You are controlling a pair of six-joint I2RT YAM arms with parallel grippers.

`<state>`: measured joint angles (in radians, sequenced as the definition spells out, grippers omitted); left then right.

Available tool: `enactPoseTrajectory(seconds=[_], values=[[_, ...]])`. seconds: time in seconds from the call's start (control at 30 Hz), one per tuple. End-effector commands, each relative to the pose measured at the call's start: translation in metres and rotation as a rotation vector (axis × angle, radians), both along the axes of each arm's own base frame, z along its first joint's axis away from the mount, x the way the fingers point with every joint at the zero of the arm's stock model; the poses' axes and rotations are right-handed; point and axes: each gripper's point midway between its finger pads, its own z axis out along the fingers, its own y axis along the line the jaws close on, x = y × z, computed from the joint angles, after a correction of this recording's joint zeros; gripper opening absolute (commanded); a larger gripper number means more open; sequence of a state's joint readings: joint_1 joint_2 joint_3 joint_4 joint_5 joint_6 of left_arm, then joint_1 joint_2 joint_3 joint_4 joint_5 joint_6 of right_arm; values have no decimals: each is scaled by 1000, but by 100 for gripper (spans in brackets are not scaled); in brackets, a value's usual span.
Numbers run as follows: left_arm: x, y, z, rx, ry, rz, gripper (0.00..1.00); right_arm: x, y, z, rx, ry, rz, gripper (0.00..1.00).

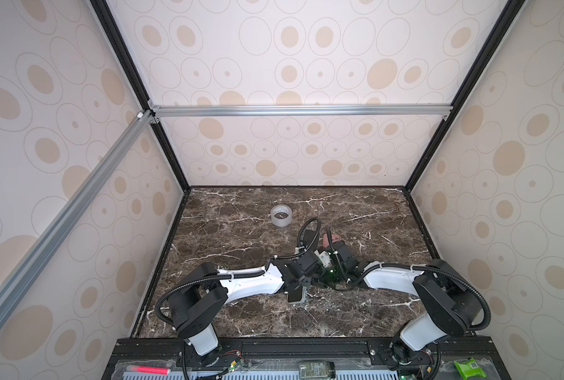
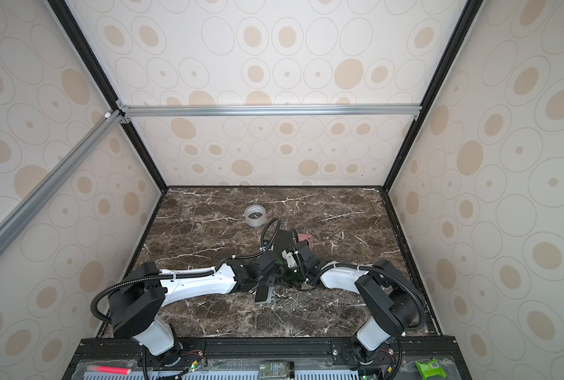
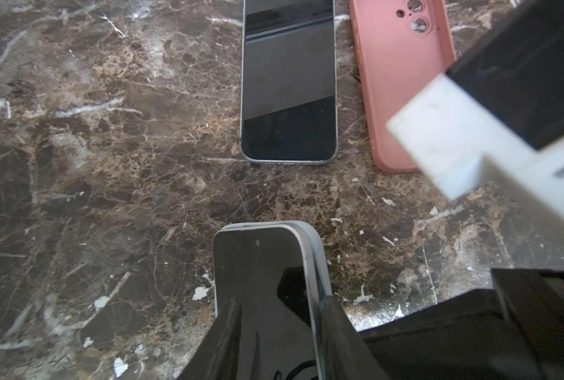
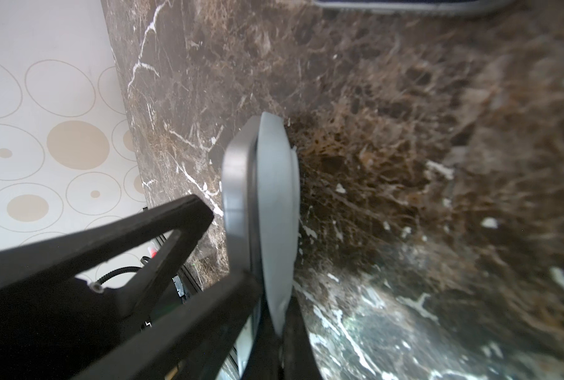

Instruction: Take the phone out of the phone case

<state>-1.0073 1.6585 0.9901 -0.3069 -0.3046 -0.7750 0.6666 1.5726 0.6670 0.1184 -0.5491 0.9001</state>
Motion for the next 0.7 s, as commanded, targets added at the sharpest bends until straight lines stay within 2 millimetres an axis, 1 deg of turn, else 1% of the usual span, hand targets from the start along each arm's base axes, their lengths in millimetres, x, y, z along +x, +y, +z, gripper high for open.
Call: enactPoseTrajectory(seconds=[0.0,0.37,0.67], values=[[-8,56,-14,218,20,78,39,1,-3,6,-1,-6,-10,0],[-10,61,-12,210,15,98,35,0,-3,5,2,-7,-12,0],[-11,59,-11,189,23,96,33,0,-4,4,3,-6,-16,0]])
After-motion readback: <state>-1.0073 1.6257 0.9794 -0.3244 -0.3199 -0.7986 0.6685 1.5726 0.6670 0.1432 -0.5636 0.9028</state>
